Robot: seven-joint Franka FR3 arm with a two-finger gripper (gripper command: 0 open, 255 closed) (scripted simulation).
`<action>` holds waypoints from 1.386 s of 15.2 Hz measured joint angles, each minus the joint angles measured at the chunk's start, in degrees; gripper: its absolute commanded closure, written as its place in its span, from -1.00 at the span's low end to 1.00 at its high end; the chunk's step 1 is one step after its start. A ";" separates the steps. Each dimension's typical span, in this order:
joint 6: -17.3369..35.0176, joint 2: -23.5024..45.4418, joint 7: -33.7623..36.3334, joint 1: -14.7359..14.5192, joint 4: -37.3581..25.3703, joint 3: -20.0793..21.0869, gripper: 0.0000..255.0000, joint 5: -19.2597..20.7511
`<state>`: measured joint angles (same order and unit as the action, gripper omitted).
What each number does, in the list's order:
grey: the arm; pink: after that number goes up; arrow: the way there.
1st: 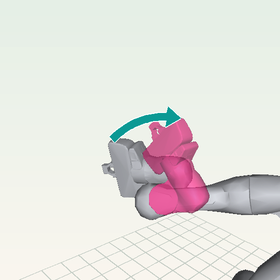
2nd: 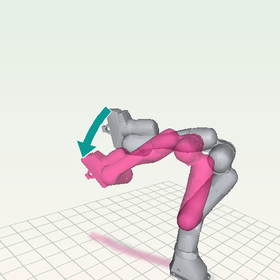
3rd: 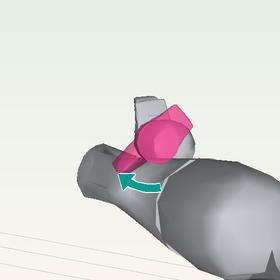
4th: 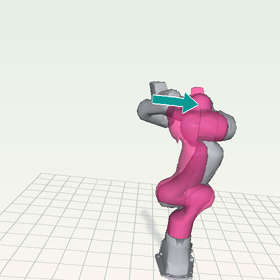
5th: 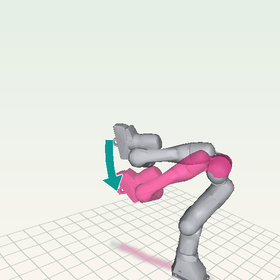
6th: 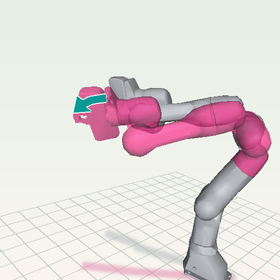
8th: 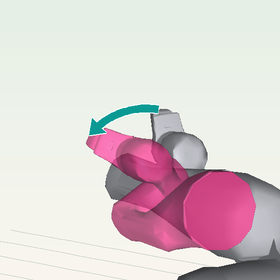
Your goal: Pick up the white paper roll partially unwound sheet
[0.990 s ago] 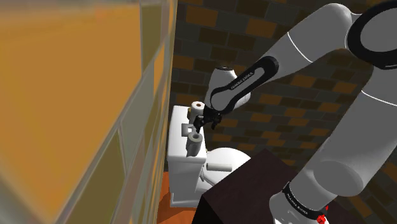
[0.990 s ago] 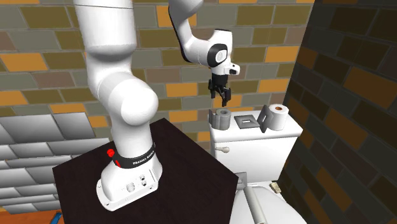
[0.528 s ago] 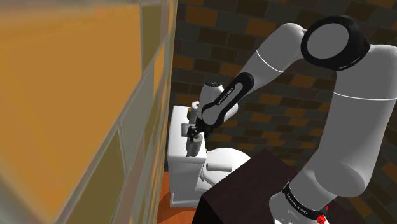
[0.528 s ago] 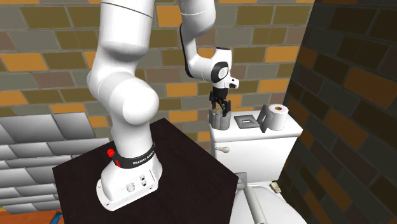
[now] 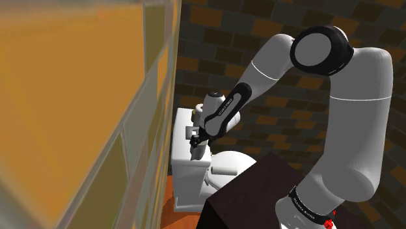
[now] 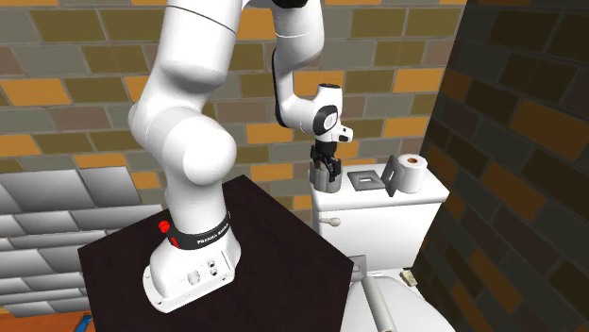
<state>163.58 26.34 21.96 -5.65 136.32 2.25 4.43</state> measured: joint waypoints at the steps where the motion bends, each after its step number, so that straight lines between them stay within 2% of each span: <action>1: 0.12 0.13 0.01 -0.01 -0.03 -0.02 1.00 0.02; 10: 0.20 0.20 0.01 -0.01 -0.04 -0.02 1.00 0.03; 21: -6.49 -8.15 -0.87 0.82 1.65 1.07 1.00 -1.11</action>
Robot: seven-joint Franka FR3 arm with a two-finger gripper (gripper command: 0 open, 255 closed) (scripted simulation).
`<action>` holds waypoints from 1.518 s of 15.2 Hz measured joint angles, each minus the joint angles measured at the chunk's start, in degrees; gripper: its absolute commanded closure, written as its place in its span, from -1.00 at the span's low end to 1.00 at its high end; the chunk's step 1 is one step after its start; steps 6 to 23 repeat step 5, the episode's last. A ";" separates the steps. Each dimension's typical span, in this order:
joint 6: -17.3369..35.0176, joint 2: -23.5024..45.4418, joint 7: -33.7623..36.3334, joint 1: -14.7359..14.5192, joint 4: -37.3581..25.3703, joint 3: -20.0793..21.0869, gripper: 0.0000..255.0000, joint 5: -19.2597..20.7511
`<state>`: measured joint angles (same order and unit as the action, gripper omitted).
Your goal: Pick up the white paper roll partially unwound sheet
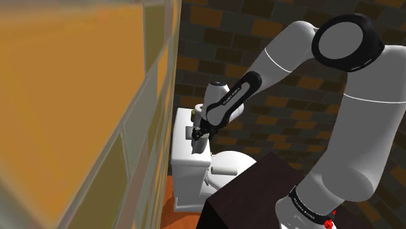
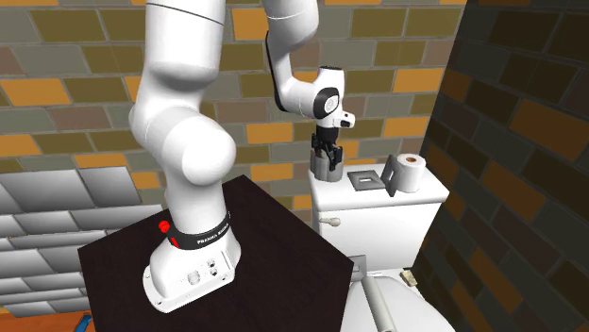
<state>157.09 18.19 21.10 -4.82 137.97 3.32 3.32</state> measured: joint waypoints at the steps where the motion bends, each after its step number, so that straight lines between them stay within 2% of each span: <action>1: -0.64 -0.89 -0.12 0.09 0.25 0.09 1.00 -0.13; 5: -2.99 -3.49 -0.46 0.28 0.49 0.37 1.00 -0.59; 23: -2.99 -3.49 -0.46 0.28 0.49 0.37 1.00 -0.59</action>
